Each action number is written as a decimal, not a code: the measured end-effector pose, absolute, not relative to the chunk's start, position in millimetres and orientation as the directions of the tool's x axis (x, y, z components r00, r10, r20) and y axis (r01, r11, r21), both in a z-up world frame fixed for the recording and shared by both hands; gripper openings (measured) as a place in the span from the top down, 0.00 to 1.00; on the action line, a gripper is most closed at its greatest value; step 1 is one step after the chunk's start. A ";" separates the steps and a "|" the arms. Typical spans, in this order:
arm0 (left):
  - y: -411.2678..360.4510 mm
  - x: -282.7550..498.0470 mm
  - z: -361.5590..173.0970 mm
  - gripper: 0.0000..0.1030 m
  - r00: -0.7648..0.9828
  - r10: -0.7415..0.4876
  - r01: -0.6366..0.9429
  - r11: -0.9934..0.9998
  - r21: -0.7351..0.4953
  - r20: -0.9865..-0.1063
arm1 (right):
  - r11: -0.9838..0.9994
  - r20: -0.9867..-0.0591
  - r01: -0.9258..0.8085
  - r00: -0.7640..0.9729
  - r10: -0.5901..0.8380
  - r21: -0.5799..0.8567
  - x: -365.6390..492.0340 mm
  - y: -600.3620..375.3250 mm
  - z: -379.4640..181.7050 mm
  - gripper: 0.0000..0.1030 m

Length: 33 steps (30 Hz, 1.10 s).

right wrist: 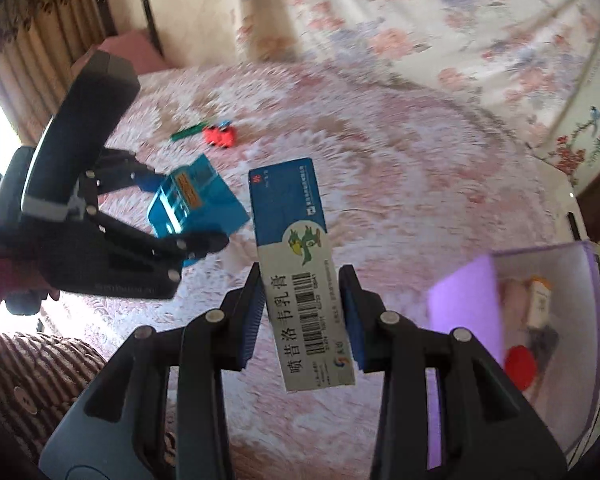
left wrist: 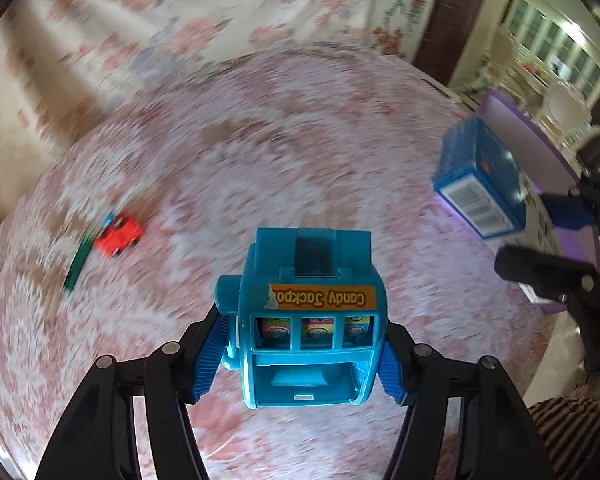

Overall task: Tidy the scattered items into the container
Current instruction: 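Carry the blue toy and medicine box over the purple-rimmed box with both tools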

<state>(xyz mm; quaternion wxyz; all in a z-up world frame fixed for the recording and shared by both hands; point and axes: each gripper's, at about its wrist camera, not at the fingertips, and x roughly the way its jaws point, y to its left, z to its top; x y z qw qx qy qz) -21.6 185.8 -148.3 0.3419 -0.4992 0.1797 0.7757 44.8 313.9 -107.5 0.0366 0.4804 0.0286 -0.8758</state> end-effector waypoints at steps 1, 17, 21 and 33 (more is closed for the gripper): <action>195.1 -17.5 -144.7 0.37 -0.266 0.357 -0.723 -0.688 -0.060 -0.895 | -0.997 -0.839 0.078 -0.544 -0.032 -0.013 50.1 319.2 -103.9 0.61; 298.9 22.3 -106.5 0.37 -0.248 0.409 -0.821 -0.570 -0.033 -0.878 | -0.998 -0.795 -0.051 -0.607 -0.004 0.045 95.6 410.2 -69.0 0.61; 325.1 33.1 -91.7 0.37 -0.244 0.438 -0.837 -0.546 -0.041 -0.865 | -0.996 -0.791 -0.067 -0.612 -0.001 0.053 104.9 432.9 -63.5 0.61; 437.6 85.5 -89.2 0.37 -0.142 0.477 -0.912 -0.404 -0.073 -0.867 | -0.971 -0.856 -0.234 -0.511 0.072 0.058 157.6 534.9 -91.5 0.61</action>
